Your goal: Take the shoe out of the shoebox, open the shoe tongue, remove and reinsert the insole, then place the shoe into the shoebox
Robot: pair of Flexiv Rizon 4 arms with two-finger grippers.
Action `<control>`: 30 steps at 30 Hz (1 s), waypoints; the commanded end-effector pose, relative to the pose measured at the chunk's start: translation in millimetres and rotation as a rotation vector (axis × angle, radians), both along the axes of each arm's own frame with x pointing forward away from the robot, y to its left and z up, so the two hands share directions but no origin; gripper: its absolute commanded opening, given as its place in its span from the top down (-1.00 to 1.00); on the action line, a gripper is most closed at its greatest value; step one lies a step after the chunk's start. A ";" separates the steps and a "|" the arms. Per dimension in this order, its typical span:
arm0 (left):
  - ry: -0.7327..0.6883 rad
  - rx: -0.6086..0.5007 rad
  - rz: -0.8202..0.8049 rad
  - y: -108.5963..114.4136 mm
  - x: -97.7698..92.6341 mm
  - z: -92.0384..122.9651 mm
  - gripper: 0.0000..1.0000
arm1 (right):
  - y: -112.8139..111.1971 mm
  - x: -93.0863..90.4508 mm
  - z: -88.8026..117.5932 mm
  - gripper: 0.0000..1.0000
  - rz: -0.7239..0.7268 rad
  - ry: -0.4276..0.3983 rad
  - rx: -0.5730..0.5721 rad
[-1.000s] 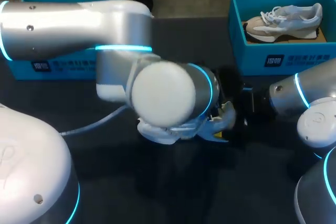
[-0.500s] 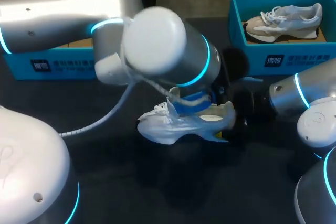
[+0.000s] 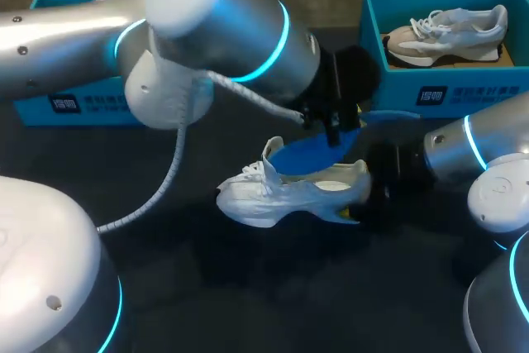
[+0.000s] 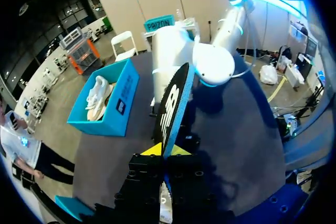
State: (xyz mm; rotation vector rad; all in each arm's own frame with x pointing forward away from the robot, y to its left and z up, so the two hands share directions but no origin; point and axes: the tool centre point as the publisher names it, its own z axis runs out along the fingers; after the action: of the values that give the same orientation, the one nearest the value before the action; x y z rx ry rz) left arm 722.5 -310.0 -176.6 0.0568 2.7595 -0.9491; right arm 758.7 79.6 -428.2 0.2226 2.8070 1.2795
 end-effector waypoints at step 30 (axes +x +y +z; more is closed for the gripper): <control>0.346 -0.464 -0.165 18.8 -49.9 81.6 1.00 | 0.5 2.1 -5.1 1.00 -0.001 -0.001 -0.004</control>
State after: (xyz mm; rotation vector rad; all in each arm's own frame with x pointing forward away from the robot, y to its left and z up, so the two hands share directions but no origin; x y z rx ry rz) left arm 671.0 -295.3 -92.2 0.0111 2.8327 -1.6359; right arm 758.7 79.6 -428.3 0.2227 2.8071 1.2794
